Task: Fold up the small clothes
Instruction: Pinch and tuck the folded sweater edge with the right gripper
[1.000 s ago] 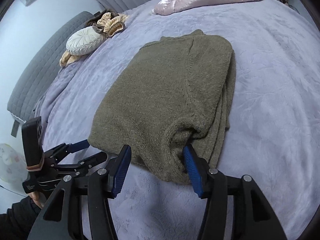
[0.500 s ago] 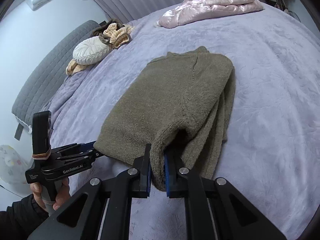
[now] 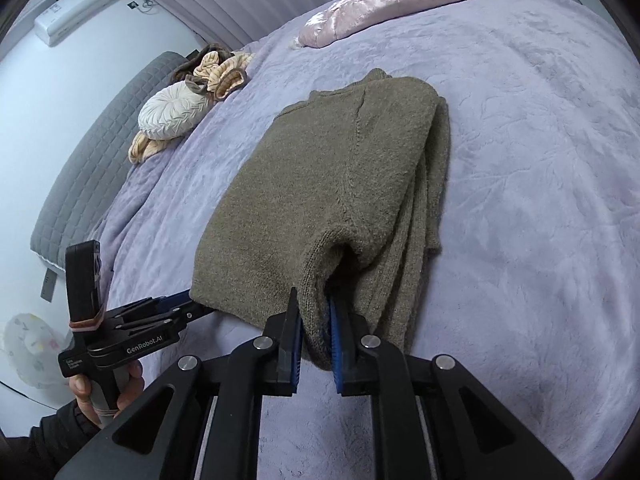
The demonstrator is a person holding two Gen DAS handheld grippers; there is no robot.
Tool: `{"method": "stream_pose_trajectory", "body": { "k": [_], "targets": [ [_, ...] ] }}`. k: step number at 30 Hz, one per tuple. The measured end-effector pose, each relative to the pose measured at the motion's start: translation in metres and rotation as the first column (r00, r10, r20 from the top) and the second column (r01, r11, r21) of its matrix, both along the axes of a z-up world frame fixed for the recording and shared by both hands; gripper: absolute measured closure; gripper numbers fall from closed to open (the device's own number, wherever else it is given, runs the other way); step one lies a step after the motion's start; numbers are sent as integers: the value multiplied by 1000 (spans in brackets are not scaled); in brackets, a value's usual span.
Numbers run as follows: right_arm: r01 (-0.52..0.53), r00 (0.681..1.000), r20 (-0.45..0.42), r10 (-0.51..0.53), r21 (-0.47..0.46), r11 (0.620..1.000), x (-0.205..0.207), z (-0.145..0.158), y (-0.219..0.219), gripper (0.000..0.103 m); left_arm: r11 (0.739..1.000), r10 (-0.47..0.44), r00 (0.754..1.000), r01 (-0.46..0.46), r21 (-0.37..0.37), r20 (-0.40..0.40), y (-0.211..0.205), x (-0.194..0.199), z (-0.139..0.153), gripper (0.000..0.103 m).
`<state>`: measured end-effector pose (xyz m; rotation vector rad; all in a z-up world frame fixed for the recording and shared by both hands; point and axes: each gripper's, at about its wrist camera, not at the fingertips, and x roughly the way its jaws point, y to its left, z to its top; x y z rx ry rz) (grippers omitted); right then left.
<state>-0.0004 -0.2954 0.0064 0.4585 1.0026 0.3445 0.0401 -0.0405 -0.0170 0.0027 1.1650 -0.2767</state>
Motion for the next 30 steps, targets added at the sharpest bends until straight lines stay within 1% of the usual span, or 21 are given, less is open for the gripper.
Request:
{"method": "stream_pose_trajectory", "body": {
  "k": [1, 3, 4, 5, 7, 9, 11, 14, 16, 17, 18, 19, 20, 21, 22, 23, 25, 27, 28, 29, 30],
  "targets": [
    [5, 1000, 0, -5, 4, 1000, 0, 1, -1, 86, 1000, -10, 1000, 10, -6, 2, 1, -4, 4, 59],
    [16, 1000, 0, -16, 18, 1000, 1, 3, -3, 75, 998, -43, 999, 44, -35, 8, 3, -15, 14, 59],
    [26, 1000, 6, -26, 21, 999, 0, 5, -4, 64, 997, -59, 998, 59, -54, 10, 5, -21, 20, 59],
    [40, 999, 18, -41, 17, 999, -1, 9, -6, 59, 993, -79, 997, 80, -81, 20, 7, -28, 27, 59],
    [69, 996, 56, -70, 9, 998, -5, 18, -9, 59, 988, -101, 994, 106, -110, 52, 7, -33, 40, 59],
    [75, 992, 98, -76, 17, 997, -7, 26, -8, 59, 987, -92, 993, 101, -124, 79, 3, -24, 51, 59],
    [34, 994, 107, -38, 39, 999, -1, 28, 0, 59, 986, -55, 994, 69, -150, 89, -5, -6, 57, 59],
    [-30, 992, 121, 20, 83, 996, 8, 27, 17, 59, 979, -22, 998, 34, -200, 59, -18, 24, 53, 59],
    [-58, 991, 128, 43, 120, 991, 16, 24, 23, 59, 986, -7, 999, 14, -166, 46, -27, 38, 44, 59],
    [-58, 992, 114, 44, 124, 991, 21, 18, 22, 59, 990, -3, 1000, 7, -138, 30, -31, 44, 35, 59],
    [-29, 996, 91, 20, 103, 994, 24, 13, 20, 59, 992, -7, 1000, 9, -122, 15, -32, 48, 26, 58],
    [5, 997, 73, -12, 94, 996, 26, 8, 14, 59, 996, 0, 1000, -2, -93, -15, -34, 52, 15, 40],
    [28, 998, 58, -34, 100, 995, 26, 3, 7, 59, 998, 25, 999, -26, -61, -23, -33, 53, 7, 15],
    [56, 998, 28, -58, 91, 994, 27, -4, 0, 59, 998, 47, 999, -47, -48, -7, -30, 52, 2, 11],
    [74, 997, 1, -74, 76, 994, 27, -11, -6, 60, 997, 40, 999, -40, -65, 4, -27, 51, -1, 10],
    [68, 998, -4, -68, 89, 994, 27, -14, -9, 60, 997, 35, 999, -35, -75, 1, -26, 51, -1, 10],
    [53, 998, 15, -54, 91, 994, 24, -11, -11, 60, 994, 32, 999, -33, -105, -11, -23, 52, 6, 11],
    [41, 997, 61, -46, 86, 995, 24, 1, -11, 59, 992, 16, 1000, -14, -128, 19, -26, 54, 20, 11],
    [41, 996, 80, -48, 78, 996, 28, 7, -11, 53, 993, 7, 999, -3, -119, 39, -31, 56, 27, 11],
    [49, 994, 96, -55, 68, 996, 34, 13, -12, 40, 995, -5, 998, 11, -100, 60, -38, 59, 32, 11],
    [62, 992, 107, -68, 60, 996, 41, 17, -14, 34, 996, -15, 997, 21, -85, 71, -44, 63, 35, 11]
  ]
}}
